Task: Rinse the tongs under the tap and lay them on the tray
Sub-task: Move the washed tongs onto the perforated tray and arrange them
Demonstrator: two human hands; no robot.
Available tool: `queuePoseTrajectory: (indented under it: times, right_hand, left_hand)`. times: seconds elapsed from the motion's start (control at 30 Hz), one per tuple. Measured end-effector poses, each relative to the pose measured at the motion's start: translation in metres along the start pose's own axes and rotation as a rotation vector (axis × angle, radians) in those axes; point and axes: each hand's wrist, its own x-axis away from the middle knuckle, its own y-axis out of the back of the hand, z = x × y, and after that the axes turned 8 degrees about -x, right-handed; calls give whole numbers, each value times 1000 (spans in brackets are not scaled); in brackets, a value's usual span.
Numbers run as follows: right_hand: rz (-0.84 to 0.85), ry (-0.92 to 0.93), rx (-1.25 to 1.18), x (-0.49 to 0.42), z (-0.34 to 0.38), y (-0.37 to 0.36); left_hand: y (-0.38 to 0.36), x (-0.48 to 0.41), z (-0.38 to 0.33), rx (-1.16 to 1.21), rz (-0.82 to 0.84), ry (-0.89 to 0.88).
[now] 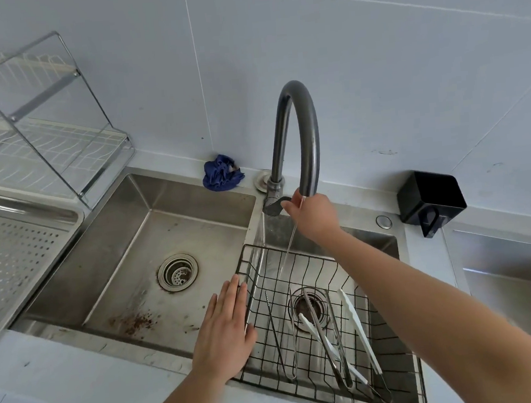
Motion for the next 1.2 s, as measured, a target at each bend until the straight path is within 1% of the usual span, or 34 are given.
queuePoseTrajectory:
  times: [0.1, 0.3, 0.37, 0.43, 0.53, 0.63, 0.7, 0.9, 1.07, 1.2]
  right_hand:
    - [3, 24, 11, -2, 2, -1]
    - [-21, 131, 22, -4, -1, -2]
    - [-26, 133, -12, -7, -3, -3]
    - [-6, 130, -70, -8, -1, -2]
    - [44, 152, -65, -5, 4, 3]
    - [39, 95, -160, -11, 9, 7]
    - [39, 47, -163, -15, 12, 10]
    - [66, 40, -195, -10, 15, 11]
    - [51, -23, -264, 1, 14, 16]
    - [84, -15, -180, 38, -15, 16]
  left_hand:
    - [-1, 0, 0, -3, -4, 5]
    - [-1, 0, 0, 2, 8, 3]
    - [0, 1, 0, 10, 3, 3]
    - [0, 1, -1, 15, 3, 7]
    - [1, 1, -1, 17, -5, 10]
    - [1, 1, -1, 26, -11, 10]
    - [1, 1, -1, 21, -13, 12]
    - [0, 1, 0, 10, -4, 7]
    - [6, 0, -1, -10, 21, 4]
    - [12, 3, -4, -9, 22, -9]
